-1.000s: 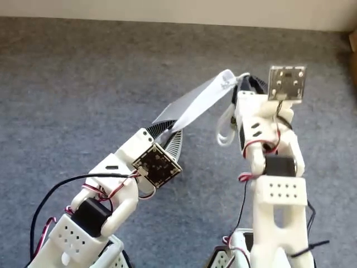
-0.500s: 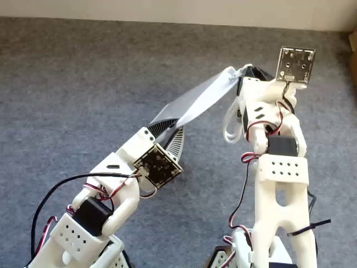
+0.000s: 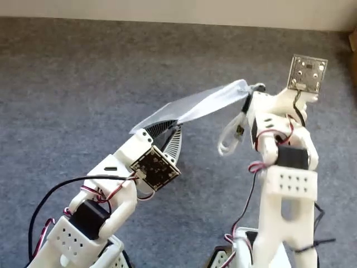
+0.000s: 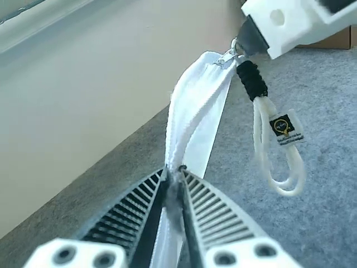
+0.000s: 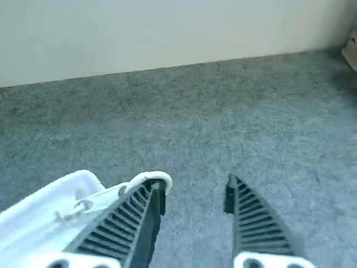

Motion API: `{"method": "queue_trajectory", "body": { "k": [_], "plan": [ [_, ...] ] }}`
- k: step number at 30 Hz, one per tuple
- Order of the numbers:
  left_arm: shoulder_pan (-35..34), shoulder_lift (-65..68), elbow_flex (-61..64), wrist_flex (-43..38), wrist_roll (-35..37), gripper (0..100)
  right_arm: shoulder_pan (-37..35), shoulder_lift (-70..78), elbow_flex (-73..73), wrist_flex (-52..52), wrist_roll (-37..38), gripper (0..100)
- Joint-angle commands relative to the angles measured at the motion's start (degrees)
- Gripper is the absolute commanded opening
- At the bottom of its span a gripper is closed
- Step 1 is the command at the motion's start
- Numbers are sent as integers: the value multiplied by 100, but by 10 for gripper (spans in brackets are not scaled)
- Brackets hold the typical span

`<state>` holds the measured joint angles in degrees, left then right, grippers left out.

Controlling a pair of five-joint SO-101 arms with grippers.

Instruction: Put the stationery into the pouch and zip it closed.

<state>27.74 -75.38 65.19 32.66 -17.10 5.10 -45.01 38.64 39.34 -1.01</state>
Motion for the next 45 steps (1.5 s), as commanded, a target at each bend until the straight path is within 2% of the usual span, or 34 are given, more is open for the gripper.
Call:
{"method": "queue_trajectory", "body": {
  "k": [1,3,7,13,19,27,33,43,45],
  "plan": [
    [-75,-145,-84,-35,53,5,-312,-892,163,180,-9,253],
    [-75,-145,-84,-35,53,5,-593,-1182,462,180,105,255],
    [-75,-145,-84,-35,53,5,-1314,-1675,998,180,844,255],
    [-75,-145,-84,-35,53,5,-1815,-2448,1473,233,914,255],
    [-75,-145,-84,-35,53,5,-2299,-3169,1552,708,1143,256],
    [-84,-154,-13,-70,35,5,-2308,-3380,1859,611,1160,245],
    [-242,-154,40,-79,-299,5,-2308,-3380,2396,-119,1187,100],
    [-910,-163,4,-501,-334,5,-2308,-3363,2993,-875,1187,96],
    [-980,-163,-66,-527,-536,5,-2308,-3354,3108,-1007,1187,96]
  ]
}}
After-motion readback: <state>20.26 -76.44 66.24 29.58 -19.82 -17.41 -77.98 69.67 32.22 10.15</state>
